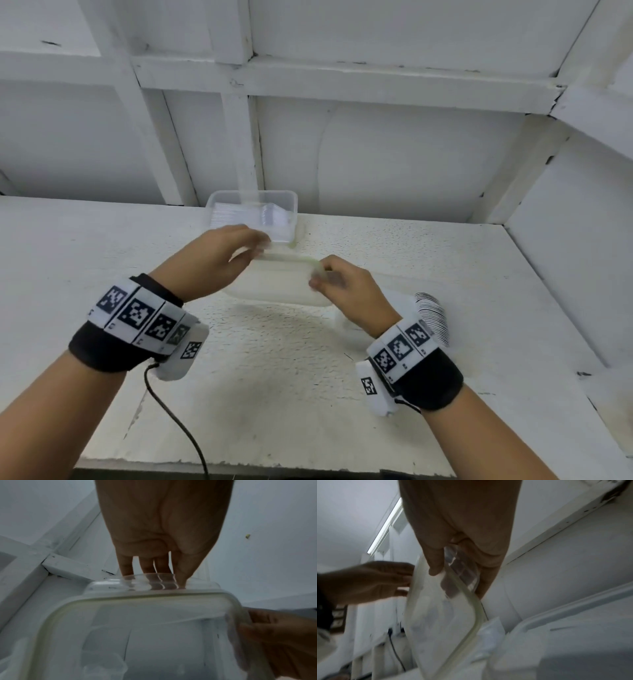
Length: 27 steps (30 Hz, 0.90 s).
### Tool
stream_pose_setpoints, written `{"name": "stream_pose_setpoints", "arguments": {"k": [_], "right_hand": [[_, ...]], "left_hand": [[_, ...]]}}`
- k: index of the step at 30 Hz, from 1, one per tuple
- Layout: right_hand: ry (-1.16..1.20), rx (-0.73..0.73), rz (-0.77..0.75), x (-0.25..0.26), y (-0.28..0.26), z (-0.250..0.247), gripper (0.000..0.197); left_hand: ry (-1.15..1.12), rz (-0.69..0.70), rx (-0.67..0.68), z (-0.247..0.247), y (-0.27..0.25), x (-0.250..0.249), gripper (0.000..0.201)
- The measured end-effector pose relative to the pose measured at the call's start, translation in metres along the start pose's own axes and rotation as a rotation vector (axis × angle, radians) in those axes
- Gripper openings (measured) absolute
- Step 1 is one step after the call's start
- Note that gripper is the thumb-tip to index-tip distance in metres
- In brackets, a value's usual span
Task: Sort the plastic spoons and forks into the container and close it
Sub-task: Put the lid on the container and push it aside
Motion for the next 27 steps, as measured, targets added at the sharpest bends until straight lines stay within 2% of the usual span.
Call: {"name": "stream_pose_setpoints", "arguments": {"k": [4,7,10,13,16,18,20,22,27], "right_hand": [[0.250,-0.136,-0.005,0.004,-0.015,-0.047,0.013],[0.401,-0.270,0.028,-0.009,-0.032,-0.089,0.015],[0.502,-0.420,0.115,-0.041,-0.052,-0.122,0.019],[0.565,-0.549,0.220,-0.076,-0.073,-0.144,0.021],[0.646,-0.589,0.327,-0.101,-0.089,-0.153,0.031],[0.690,-0.580,0.380,-0.112,-0.093,-0.152,0.034],[0.632,-0.591,0.423,-0.122,-0.095,-0.153,0.027],[0.453,-0.612,0.475,-0.132,-0.097,-0.156,0.017],[0.129,-0.595,0.538,-0.149,-0.093,-0.152,0.027]], "left_hand": [[-0.048,-0.053,-0.239,-0.006,0.016,0.000,0.028],[-0.207,-0.196,-0.305,0.013,0.022,0.006,0.043],[-0.488,-0.366,-0.175,0.059,0.027,0.002,0.053],[-0.648,-0.514,-0.055,0.102,0.033,-0.005,0.049],[-0.703,-0.633,0.075,0.136,0.039,-0.005,0.051],[-0.838,-0.673,0.138,0.153,0.042,-0.008,0.046],[-0.918,-0.704,0.123,0.159,0.043,-0.010,0.037],[-0.858,-0.720,0.108,0.160,0.041,-0.007,0.031],[-0.727,-0.755,0.117,0.167,0.036,-0.001,0.030]]}}
Point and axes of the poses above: each hand's wrist, its own y-axis towards the middle knuckle, its own z-axis out of the palm, x = y × z, the point moved 8 cm from there along y, towards the middle knuckle, and after that the axes turned 5 degrees about -y, right-handed, at the moved point
